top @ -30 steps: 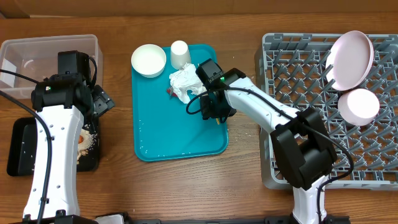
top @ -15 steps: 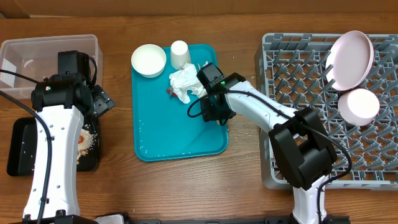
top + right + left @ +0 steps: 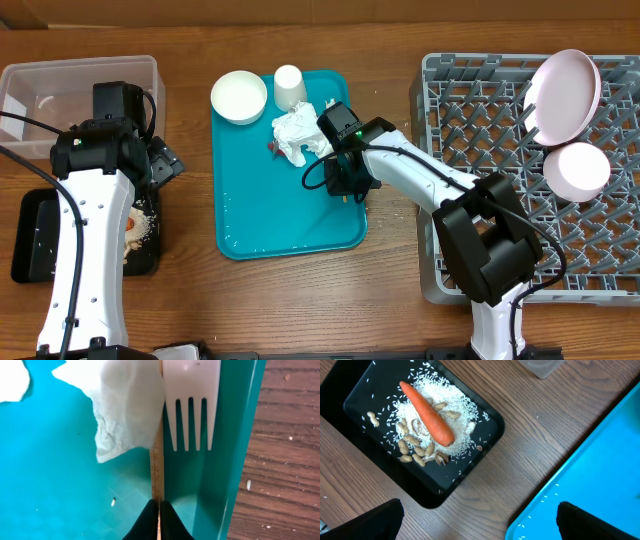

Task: Sort waste into correct bins and load items into the dishwasher rack
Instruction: 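Lower the right gripper onto the wooden stick beside the white fork, then close the right gripper around the wooden stick on the tray, then lift the wooden stick and carry it right to the dish rack, then lower the stick into the rack's left edge and open the right gripper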

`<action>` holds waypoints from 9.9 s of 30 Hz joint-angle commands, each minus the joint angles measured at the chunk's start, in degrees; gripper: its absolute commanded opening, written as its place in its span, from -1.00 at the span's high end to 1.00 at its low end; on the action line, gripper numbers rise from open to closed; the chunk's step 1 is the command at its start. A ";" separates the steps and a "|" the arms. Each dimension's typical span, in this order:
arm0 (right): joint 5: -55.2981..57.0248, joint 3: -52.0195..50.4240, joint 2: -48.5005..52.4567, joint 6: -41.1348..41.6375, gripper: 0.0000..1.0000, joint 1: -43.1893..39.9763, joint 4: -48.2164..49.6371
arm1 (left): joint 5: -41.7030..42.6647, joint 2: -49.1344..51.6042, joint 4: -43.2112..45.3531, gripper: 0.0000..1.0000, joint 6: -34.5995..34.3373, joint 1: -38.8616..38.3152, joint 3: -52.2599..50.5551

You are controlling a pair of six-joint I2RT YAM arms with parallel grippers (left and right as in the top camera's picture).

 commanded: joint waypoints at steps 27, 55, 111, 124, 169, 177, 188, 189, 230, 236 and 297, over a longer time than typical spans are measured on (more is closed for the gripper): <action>9.97 -0.57 0.39 4.63 0.58 4.26 -2.54 | 0.04 -0.15 0.11 -1.00 0.68 0.09 0.63; 12.37 2.56 0.11 6.03 0.92 7.32 -7.21 | 0.04 -0.15 0.11 -0.99 0.68 0.09 0.61; 10.82 4.81 1.16 4.94 0.28 2.78 1.14 | 0.04 -0.15 0.11 -1.00 0.68 0.09 0.63; 10.80 4.81 3.85 4.74 0.27 3.30 1.11 | 0.04 -0.15 0.11 -1.00 0.68 0.09 0.61; -7.19 7.85 -12.07 -1.36 0.92 -5.27 -12.04 | 0.04 -0.15 0.11 -1.00 0.68 0.09 0.63; -7.15 7.85 -16.98 -4.66 0.92 -12.28 -12.90 | 0.04 -0.15 0.11 -1.00 0.68 0.09 0.61; 3.08 7.85 -17.07 -9.86 0.92 -24.61 -13.35 | 0.04 -0.15 0.11 -1.00 0.68 0.09 0.63; 2.60 7.85 -17.07 -10.82 0.92 -25.77 -13.35 | 0.04 -0.15 0.11 -1.00 0.68 0.09 0.63; -20.81 7.76 -14.60 -12.90 -0.29 -27.82 -15.43 | 0.04 -0.15 0.11 -1.00 0.68 0.09 0.63; -28.87 7.76 -14.78 -12.59 -0.48 -21.14 -15.58 | 0.04 -0.15 0.11 -1.00 0.68 0.09 0.63; -18.53 13.70 -14.75 -2.29 -1.00 -33.51 -7.43 | 34.40 -0.04 10.03 -1.00 -1.16 -0.94 -0.22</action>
